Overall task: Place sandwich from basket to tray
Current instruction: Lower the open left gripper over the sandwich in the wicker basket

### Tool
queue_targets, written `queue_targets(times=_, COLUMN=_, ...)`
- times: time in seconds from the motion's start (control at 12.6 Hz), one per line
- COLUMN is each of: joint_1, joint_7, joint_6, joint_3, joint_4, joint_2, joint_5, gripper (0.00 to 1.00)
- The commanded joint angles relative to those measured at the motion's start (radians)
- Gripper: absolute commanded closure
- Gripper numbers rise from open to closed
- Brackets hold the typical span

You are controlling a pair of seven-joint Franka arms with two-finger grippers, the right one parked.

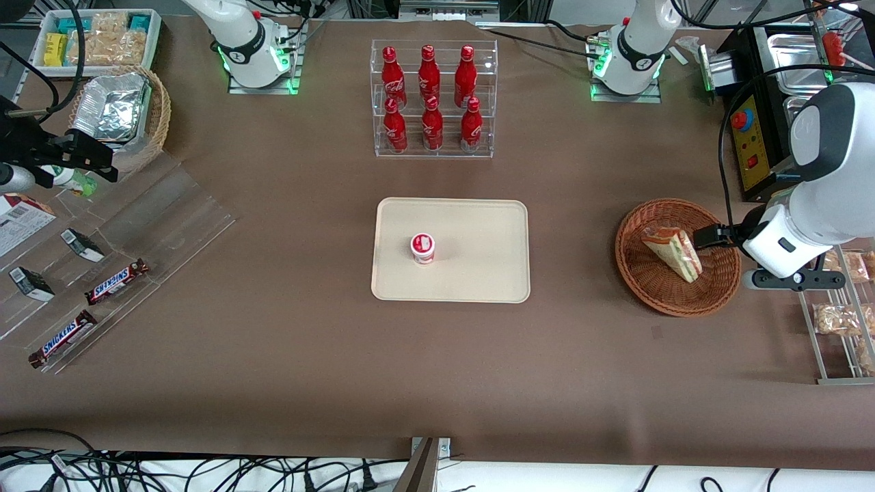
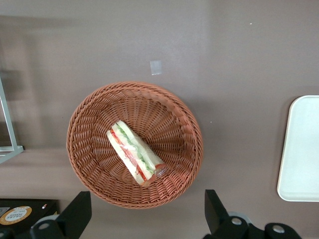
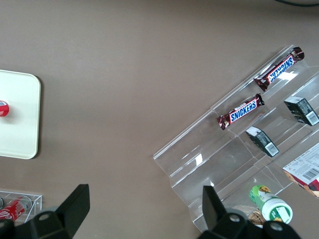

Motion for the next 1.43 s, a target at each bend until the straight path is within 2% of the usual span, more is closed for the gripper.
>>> queue_targets(times=0.0, joint_1=0.0, joint_7=0.022, joint_6=-0.033, joint_3=-0.003, joint_4=0.043, joint_2=0.019, joint_5=-0.022, gripper=0.0)
queue_targets(times=0.4, joint_1=0.014, joint_7=0.004, joint_6=-0.045, joint_3=0.0, joint_4=0.059, joint_2=0.021, joint_5=-0.011, gripper=0.0)
queue_targets(times=0.64, joint_1=0.017, joint_7=-0.119, joint_6=-0.06, joint_3=0.002, joint_4=0.048, joint_2=0.021, joint_5=-0.01, gripper=0.0)
queue_targets(times=0.95, joint_1=0.054, joint_7=-0.139, joint_6=-0.082, joint_3=0.009, joint_4=0.016, joint_2=0.027, joint_5=-0.014, gripper=0.0)
queue_targets(times=1.35, joint_1=0.048, joint_7=-0.441, joint_6=-0.042, joint_3=0.003, joint_4=-0.024, joint_2=0.056, joint_5=-0.013, gripper=0.0)
